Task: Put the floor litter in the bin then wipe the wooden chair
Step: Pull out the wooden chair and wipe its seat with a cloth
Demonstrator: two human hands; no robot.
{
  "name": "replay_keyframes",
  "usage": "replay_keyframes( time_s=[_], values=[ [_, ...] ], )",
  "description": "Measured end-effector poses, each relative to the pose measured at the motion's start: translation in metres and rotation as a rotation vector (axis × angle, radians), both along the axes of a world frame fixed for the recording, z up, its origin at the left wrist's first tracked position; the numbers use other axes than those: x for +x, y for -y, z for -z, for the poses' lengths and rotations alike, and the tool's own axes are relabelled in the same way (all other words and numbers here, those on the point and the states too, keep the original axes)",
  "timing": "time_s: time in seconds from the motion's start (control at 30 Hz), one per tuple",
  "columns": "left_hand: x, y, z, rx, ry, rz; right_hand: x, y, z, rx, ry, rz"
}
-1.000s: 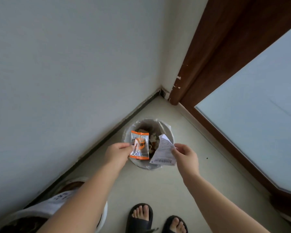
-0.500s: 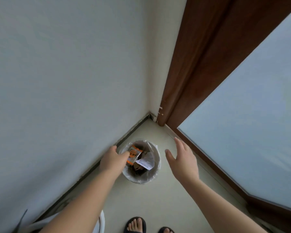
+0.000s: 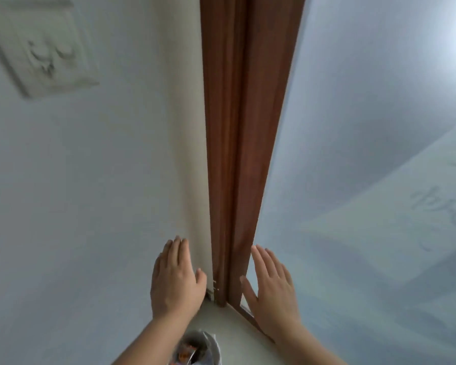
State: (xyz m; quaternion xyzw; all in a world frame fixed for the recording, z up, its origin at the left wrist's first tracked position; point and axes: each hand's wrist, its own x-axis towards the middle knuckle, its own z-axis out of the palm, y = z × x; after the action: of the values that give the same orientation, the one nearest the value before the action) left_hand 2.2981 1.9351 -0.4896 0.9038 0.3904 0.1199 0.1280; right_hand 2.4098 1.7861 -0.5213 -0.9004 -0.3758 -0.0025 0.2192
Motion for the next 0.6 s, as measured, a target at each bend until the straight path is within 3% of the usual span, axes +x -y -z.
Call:
replay_keyframes(
  time_s=[0.27,0.6],
  values=[
    [0.032,0.062,-0.121,0.138,0.209,0.361,-0.008,0.074,-0.133,0.168,0.11,0.278],
    [0.079,0.18,-0.196,0.107,0.332,0.846,-0.028,0.21,-0.224,0.201,0.326,0.725]
  ],
)
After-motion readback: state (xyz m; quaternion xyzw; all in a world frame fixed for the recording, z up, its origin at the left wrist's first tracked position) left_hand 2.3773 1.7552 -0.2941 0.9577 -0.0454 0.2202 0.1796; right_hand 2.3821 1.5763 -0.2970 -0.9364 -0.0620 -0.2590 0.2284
